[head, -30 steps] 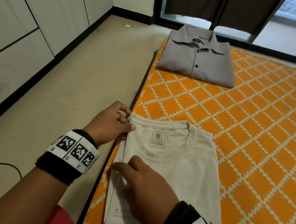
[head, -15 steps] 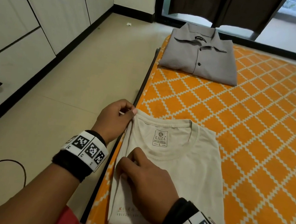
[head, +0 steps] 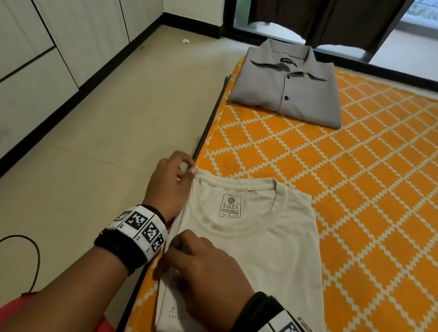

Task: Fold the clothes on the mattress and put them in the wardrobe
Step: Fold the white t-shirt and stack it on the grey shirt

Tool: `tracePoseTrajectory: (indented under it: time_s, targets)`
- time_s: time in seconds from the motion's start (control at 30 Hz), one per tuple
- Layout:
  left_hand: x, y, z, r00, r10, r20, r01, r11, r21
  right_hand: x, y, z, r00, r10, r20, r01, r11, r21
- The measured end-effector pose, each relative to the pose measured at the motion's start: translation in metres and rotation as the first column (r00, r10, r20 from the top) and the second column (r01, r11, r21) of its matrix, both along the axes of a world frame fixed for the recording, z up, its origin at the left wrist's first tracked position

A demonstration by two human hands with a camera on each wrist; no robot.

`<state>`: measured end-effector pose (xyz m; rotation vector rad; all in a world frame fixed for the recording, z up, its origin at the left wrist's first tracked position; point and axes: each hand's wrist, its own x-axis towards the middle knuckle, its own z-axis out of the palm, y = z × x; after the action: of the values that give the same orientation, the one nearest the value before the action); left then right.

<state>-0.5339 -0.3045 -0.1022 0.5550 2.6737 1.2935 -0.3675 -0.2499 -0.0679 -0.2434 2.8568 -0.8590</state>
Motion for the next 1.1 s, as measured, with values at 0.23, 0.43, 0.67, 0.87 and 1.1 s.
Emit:
tracePoseTrajectory:
  time_s: [0.23, 0.43, 0.67, 0.87, 1.1]
  targets:
    - [0.034, -0.004, 0.031, 0.956, 0.01, -0.293, 0.009, 0.998, 0.064, -0.006, 0.052, 0.015, 0.935, -0.354, -0.016, 0.322, 0.869, -0.376]
    - [0.111, 0.006, 0.012, 0.843, -0.474, -0.255, 0.288, 0.797, -0.531, 0.014, 0.138, 0.004, 0.704, -0.695, -0.145, 0.694, 0.717, -0.065]
    - [0.146, 0.017, 0.002, 0.55, -0.817, -0.172, 0.568, 0.517, -0.641, 0.017, 0.174, 0.001, 0.567, -0.823, -0.031, 0.821, 0.568, -0.052]
    - [0.143, 0.015, -0.009, 0.232, -0.951, -0.203, 0.639, 0.306, -0.706, 0.019, 0.175, 0.002, 0.58, -0.812, 0.06, 0.813, 0.572, -0.107]
    - [0.139, 0.015, -0.007, 0.121, -0.975, -0.188, 0.655, 0.22, -0.723, 0.02, 0.181, 0.011, 0.575, -0.772, 0.272, 0.803, 0.469, -0.368]
